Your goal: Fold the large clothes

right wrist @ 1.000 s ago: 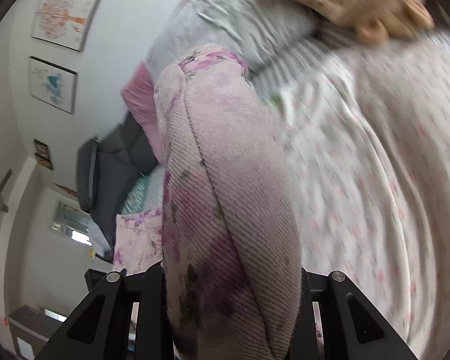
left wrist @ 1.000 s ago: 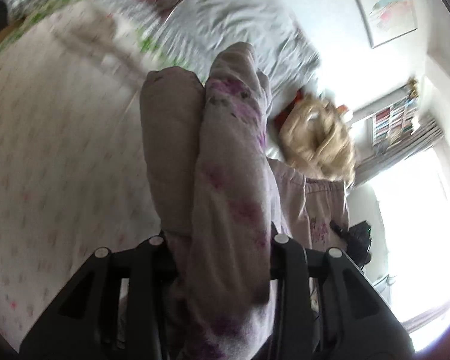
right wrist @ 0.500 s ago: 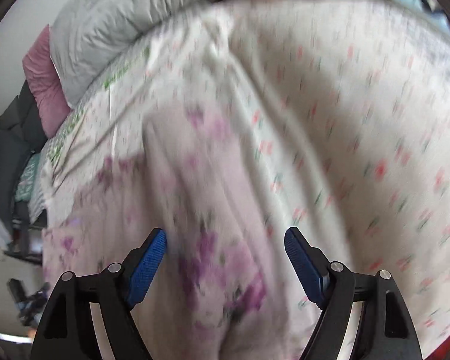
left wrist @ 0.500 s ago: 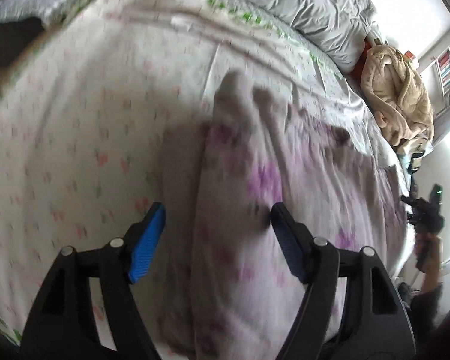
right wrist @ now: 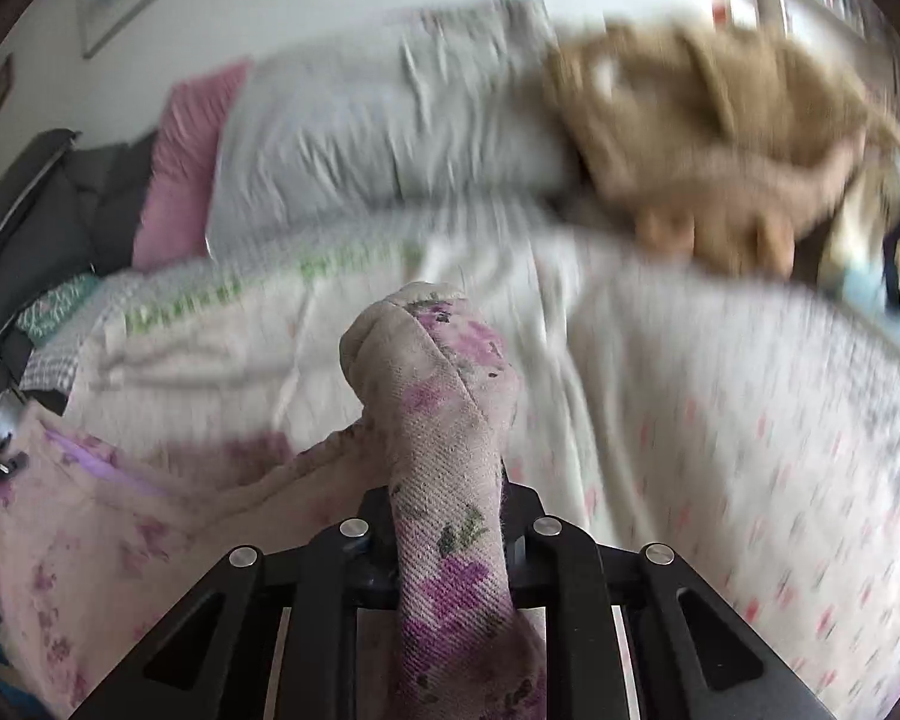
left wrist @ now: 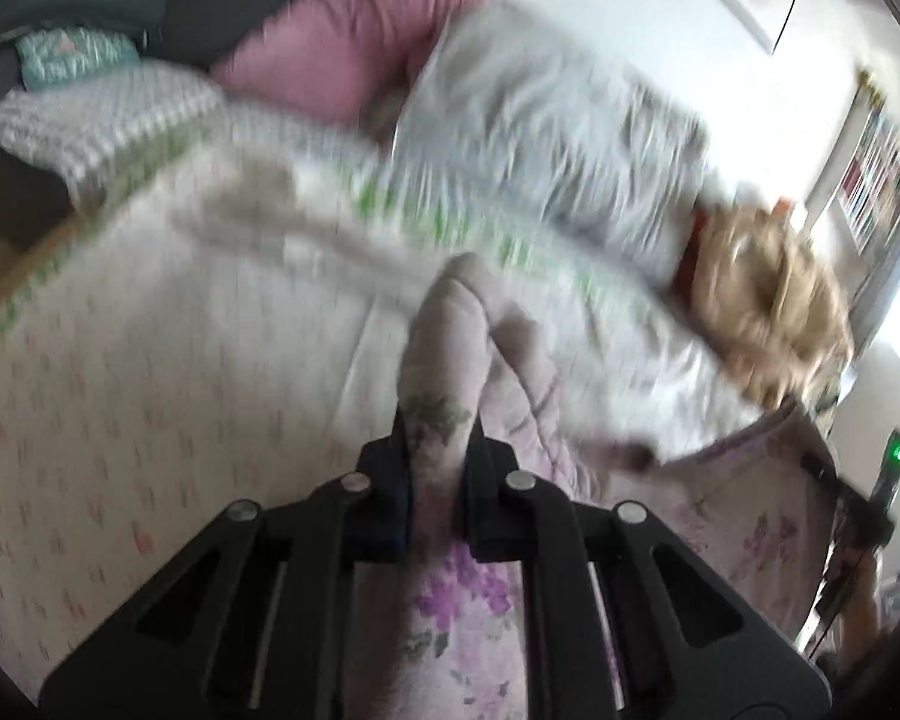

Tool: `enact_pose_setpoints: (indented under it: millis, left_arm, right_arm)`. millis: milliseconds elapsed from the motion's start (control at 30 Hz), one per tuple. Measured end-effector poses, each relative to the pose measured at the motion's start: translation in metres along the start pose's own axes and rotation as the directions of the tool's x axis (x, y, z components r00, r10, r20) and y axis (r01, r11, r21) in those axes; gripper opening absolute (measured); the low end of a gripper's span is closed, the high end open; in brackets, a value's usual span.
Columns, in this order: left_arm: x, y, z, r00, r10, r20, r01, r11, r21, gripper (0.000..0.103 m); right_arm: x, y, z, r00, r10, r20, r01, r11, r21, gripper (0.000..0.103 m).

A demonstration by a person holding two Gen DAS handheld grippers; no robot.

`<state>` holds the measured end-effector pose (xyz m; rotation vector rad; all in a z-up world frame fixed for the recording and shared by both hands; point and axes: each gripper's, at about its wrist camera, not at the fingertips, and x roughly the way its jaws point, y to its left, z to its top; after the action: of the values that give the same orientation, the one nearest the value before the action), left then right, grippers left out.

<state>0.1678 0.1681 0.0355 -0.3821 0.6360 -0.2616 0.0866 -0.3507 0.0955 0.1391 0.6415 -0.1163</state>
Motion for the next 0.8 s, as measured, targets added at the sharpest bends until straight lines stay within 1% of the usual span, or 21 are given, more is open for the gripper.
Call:
enact_pose_setpoints:
  millis: [67,100,133,200,267,300,333,367,400,433,467,500,533,567,600,633,667,700,733,767,800]
  left_arm:
    - [0.005,0.003,0.013,0.999,0.035,0.034,-0.035,0.999,0.017,0.015]
    - [0.015,0.008,0.016,0.999,0.042,0.031,-0.042,0.999,0.015,0.015]
    - [0.024,0.011,0.016,0.999,0.048,0.018,-0.049,0.999,0.016,0.016]
    - [0.057,0.020,0.009,0.994,0.081,-0.070,-0.080,0.997,0.014,0.016]
    - [0.100,0.032,-0.011,0.968,0.140,-0.207,-0.136,0.990,0.030,0.016]
    - [0.121,0.040,-0.024,0.943,0.164,-0.291,-0.164,0.986,0.025,0.016]
    - [0.131,0.046,-0.032,0.926,0.168,-0.337,-0.174,0.985,0.014,0.018]
    - [0.138,0.053,-0.038,0.919,0.156,-0.362,-0.174,0.985,-0.017,0.020]
    - [0.137,0.058,-0.036,0.922,0.140,-0.360,-0.169,0.984,-0.049,0.022]
    - [0.135,0.059,-0.034,0.922,0.136,-0.362,-0.169,0.984,-0.059,0.024]
    - [0.132,0.057,-0.032,0.920,0.145,-0.364,-0.176,0.983,-0.053,0.028]
    - [0.125,0.052,-0.028,0.919,0.173,-0.354,-0.195,0.980,-0.028,0.032]
    - [0.119,0.047,-0.024,0.921,0.194,-0.337,-0.209,0.978,-0.007,0.034]
    - [0.108,0.035,-0.020,0.923,0.245,-0.297,-0.245,0.969,0.038,0.038]
    - [0.097,0.021,-0.016,0.922,0.299,-0.247,-0.286,0.954,0.088,0.045]
    - [0.091,0.009,-0.012,0.921,0.336,-0.200,-0.316,0.941,0.123,0.050]
    - [0.085,-0.005,-0.010,0.922,0.352,-0.161,-0.330,0.933,0.146,0.063]
    - [0.079,-0.023,-0.009,0.929,0.350,-0.121,-0.327,0.929,0.175,0.071]
    - [0.078,-0.033,-0.007,0.934,0.341,-0.109,-0.317,0.928,0.197,0.073]
    - [0.079,-0.044,-0.007,0.938,0.330,-0.109,-0.301,0.928,0.220,0.075]
    - [0.082,-0.056,-0.011,0.944,0.308,-0.121,-0.273,0.930,0.244,0.076]
  right_arm:
    - [0.011,0.004,0.011,1.000,-0.023,0.015,0.023,1.000,-0.012,0.019]
    - [0.024,0.002,0.013,0.999,-0.033,0.007,0.033,0.999,-0.005,0.019]
    - [0.035,-0.001,0.011,0.999,-0.033,-0.008,0.033,0.999,0.005,0.019]
    - [0.074,-0.013,0.000,0.995,-0.020,-0.094,0.025,0.999,0.048,0.020]
    - [0.117,-0.021,-0.021,0.974,-0.035,-0.225,0.049,0.997,0.060,0.022]
    - [0.137,-0.026,-0.035,0.954,-0.041,-0.297,0.061,0.996,0.059,0.024]
    - [0.147,-0.030,-0.046,0.942,-0.042,-0.334,0.069,0.995,0.070,0.027]
    - [0.151,-0.036,-0.051,0.940,-0.029,-0.339,0.068,0.992,0.104,0.031]
    - [0.149,-0.043,-0.050,0.944,-0.015,-0.330,0.067,0.987,0.144,0.036]
    - [0.147,-0.047,-0.048,0.943,-0.018,-0.332,0.074,0.985,0.154,0.041]
    - [0.144,-0.049,-0.045,0.942,-0.032,-0.334,0.087,0.985,0.152,0.049]
    - [0.138,-0.049,-0.041,0.946,-0.040,-0.320,0.091,0.985,0.145,0.053]
    - [0.129,-0.047,-0.036,0.952,-0.061,-0.299,0.104,0.986,0.128,0.053]
    - [0.121,-0.043,-0.033,0.957,-0.086,-0.276,0.119,0.987,0.105,0.055]
    - [0.112,-0.036,-0.027,0.963,-0.117,-0.244,0.139,0.988,0.073,0.058]
    - [0.101,-0.025,-0.023,0.967,-0.138,-0.212,0.151,0.987,0.047,0.060]
    - [0.093,-0.014,-0.017,0.973,-0.147,-0.177,0.153,0.988,0.025,0.063]
    - [0.088,-0.002,-0.010,0.979,-0.147,-0.139,0.149,0.989,0.001,0.066]
    - [0.082,0.010,-0.005,0.983,-0.145,-0.114,0.143,0.989,-0.021,0.068]
    - [0.077,0.029,-0.002,0.987,-0.131,-0.092,0.126,0.990,-0.055,0.073]
    - [0.076,0.042,-0.001,0.990,-0.111,-0.091,0.104,0.992,-0.075,0.076]
